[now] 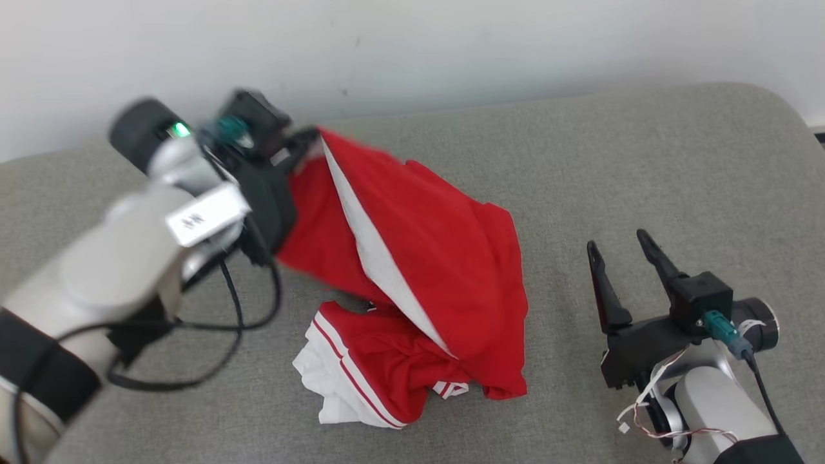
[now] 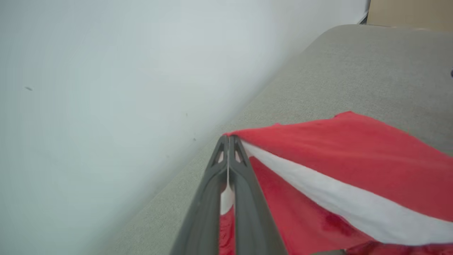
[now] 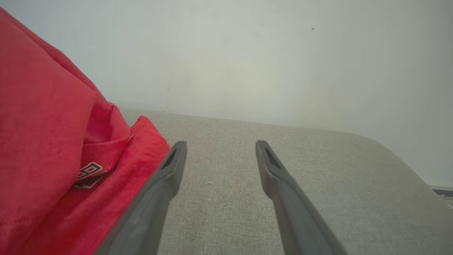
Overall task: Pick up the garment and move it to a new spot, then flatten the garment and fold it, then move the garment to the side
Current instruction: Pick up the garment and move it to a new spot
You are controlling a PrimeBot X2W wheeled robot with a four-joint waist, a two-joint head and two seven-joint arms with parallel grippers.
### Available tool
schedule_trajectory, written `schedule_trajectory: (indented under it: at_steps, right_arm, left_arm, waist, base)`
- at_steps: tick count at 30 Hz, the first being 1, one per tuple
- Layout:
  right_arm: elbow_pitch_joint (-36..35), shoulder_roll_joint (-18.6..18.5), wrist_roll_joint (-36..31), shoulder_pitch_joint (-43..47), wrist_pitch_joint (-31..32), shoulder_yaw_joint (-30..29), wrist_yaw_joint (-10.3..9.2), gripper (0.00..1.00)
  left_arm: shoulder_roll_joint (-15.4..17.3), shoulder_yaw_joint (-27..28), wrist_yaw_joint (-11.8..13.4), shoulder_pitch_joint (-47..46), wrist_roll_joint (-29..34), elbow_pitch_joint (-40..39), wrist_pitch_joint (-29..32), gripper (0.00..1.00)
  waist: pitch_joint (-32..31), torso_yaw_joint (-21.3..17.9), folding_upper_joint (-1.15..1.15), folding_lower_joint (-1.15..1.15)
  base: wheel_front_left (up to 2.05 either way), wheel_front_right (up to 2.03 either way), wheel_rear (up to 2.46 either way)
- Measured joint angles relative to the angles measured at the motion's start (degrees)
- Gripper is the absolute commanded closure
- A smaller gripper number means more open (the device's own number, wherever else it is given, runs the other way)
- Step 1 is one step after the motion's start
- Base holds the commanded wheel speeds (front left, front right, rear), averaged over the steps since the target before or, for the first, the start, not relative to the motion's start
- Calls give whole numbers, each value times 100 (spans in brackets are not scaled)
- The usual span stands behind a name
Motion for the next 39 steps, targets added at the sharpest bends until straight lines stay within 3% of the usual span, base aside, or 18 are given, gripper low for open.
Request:
schedule_trajectory:
  at_steps: [7,17,21,30,39]
  right_arm:
    - [137,92,15,80,-7,45,11,0]
    - [241,90,114,333,-46,-26,58,0]
    - [236,60,116,503,-49,-70,57,0]
    - [80,10,166,636,-52,-197,47,0]
    - [-118,-56,159,626,-52,-186,23,0]
  left_arm:
    - [464,294,0,-601,-193,-192,-521,100]
    - [902,326,0,-804,-242,-241,-624,100]
    - [1042,287,-36,-805,-344,-246,-564,100]
    - [1971,488,-44,-647,-838,-37,-542,100]
    - [2248,520,-44,-191,-1198,247,-542,100]
  waist:
    - [-202,60,0,0]
    - [-462,4,0,-1]
    - [-514,34,0,-1]
    - [-465,220,0,-1]
    - [-273,607,1,0]
  base:
    - [0,0,0]
    - [0,0,0]
    - [0,0,0]
    - [0,0,0]
    - [0,0,0]
